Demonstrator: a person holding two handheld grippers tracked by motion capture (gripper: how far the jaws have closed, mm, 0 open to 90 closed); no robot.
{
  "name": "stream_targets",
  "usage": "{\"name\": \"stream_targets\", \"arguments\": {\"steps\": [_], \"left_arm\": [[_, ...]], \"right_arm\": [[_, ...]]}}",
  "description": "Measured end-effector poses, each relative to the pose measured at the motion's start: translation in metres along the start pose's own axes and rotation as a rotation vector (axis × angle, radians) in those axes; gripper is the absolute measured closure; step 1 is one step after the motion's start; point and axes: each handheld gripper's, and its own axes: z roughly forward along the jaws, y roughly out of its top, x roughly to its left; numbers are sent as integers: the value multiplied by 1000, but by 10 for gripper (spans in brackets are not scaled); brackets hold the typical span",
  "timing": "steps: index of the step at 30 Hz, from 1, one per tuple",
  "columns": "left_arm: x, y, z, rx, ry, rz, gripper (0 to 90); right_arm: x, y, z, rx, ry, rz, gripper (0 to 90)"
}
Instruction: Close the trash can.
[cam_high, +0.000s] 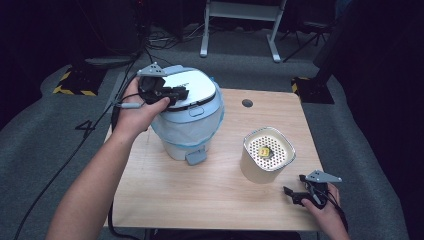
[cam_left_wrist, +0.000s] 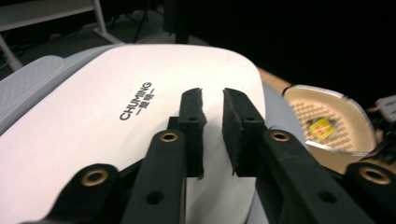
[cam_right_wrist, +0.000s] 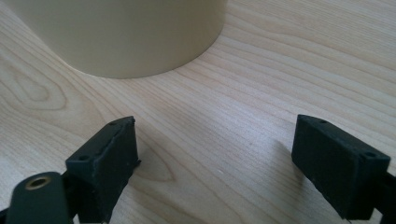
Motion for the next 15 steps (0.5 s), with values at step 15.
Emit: {"name": "stream_targets", "arguments": {"steps": [15], "left_arm": [[-3,-1,5,21,8,-8,898]], "right_arm": [[0,0,0,0,0,0,144]]}}
